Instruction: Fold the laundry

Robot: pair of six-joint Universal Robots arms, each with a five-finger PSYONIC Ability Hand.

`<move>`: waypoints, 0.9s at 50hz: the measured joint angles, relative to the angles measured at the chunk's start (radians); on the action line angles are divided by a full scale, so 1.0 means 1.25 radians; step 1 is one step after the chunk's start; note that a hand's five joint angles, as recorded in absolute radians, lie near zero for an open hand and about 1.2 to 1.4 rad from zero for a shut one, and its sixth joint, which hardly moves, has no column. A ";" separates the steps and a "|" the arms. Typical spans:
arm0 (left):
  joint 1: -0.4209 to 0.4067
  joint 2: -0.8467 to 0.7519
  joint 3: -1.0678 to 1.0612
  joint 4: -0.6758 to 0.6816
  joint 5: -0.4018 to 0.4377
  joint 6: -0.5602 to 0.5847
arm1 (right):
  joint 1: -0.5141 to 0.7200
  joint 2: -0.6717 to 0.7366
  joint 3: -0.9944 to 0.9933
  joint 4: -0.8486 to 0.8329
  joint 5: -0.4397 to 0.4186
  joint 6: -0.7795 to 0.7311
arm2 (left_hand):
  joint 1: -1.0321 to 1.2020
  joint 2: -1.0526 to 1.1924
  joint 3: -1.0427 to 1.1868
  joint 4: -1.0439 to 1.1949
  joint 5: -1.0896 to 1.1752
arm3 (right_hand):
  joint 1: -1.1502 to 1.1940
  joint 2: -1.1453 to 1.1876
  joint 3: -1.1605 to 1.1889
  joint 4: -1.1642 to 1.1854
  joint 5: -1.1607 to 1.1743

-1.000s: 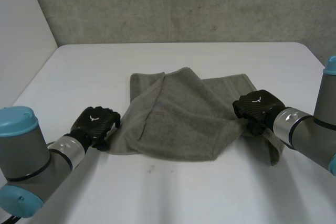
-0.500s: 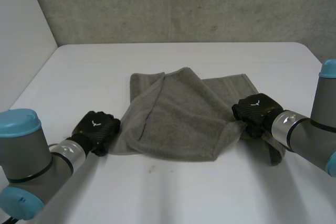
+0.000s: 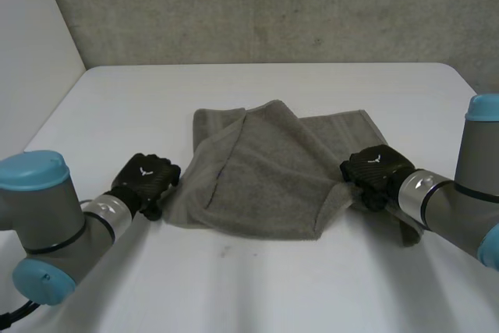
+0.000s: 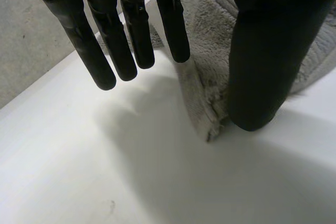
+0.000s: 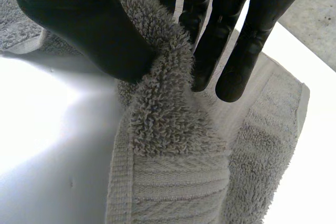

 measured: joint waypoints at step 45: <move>-0.040 0.001 0.031 -0.003 -0.008 -0.016 | 0.006 0.019 0.005 -0.005 0.002 -0.002 | 0.426 0.469 0.469 0.472 0.457 | 0.000 0.000 0.000 0.000 0.000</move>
